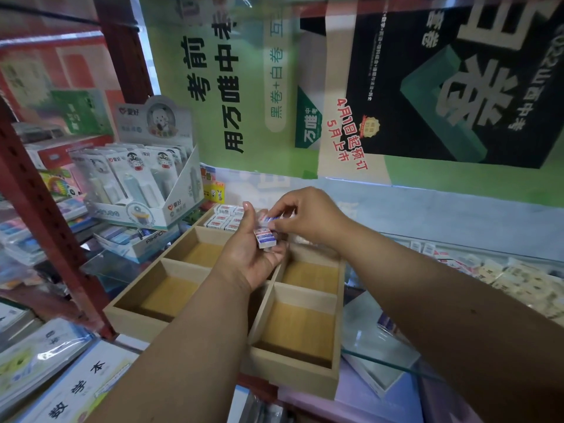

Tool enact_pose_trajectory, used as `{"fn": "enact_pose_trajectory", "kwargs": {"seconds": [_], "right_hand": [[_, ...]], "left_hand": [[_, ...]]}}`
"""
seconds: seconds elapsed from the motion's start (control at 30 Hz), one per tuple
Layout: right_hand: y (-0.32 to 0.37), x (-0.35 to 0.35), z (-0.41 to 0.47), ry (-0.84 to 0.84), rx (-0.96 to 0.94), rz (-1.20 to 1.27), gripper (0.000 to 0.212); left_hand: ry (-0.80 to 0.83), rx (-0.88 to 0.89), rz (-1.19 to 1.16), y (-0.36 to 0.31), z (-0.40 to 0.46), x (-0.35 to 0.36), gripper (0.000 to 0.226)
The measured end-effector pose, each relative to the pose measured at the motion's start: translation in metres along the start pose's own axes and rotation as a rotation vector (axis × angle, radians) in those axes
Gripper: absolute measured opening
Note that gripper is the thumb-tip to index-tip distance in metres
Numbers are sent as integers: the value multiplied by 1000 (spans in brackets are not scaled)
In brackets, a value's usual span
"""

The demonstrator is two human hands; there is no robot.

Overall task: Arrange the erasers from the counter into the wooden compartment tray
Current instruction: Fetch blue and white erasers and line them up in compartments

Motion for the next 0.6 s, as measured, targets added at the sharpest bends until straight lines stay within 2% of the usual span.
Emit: {"fn": "enact_pose_trajectory", "kwargs": {"seconds": [0.1,0.13,0.2,0.23,0.33,0.5,0.6], "right_hand": [[-41,-30,5,-141,191,82,11],[-56,-35,4,-145,251,68,10],[-78,-35,1,-60,329,-57,10],[-85,-29,-1,8,345,-130,10],[-93,-8,-7,151,331,-254,9],[-90,12,-4,207,303,-396,2],[-88,21,-1,259,278,-512,9]], "left_hand": [[-63,25,-92,-4,-2,-7,18],[-61,47,-130,-7,-4,-7,19],[-85,80,-179,-11,-5,-10,32],[-99,83,-198,-10,-4,-12,33],[-143,79,-161,-7,-4,-15,30],[-169,95,-106,-7,-9,-9,46],[-165,111,-80,-8,-8,-10,47]]}}
Point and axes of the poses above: each hand's wrist, its own z-axis towards the middle knuckle, its own x-axis out of the palm, y = z × x, the point moved 7 cm from there along z, towards the middle knuckle, and after that the axes turned 15 degrees about -z, right-handed, at the moved point
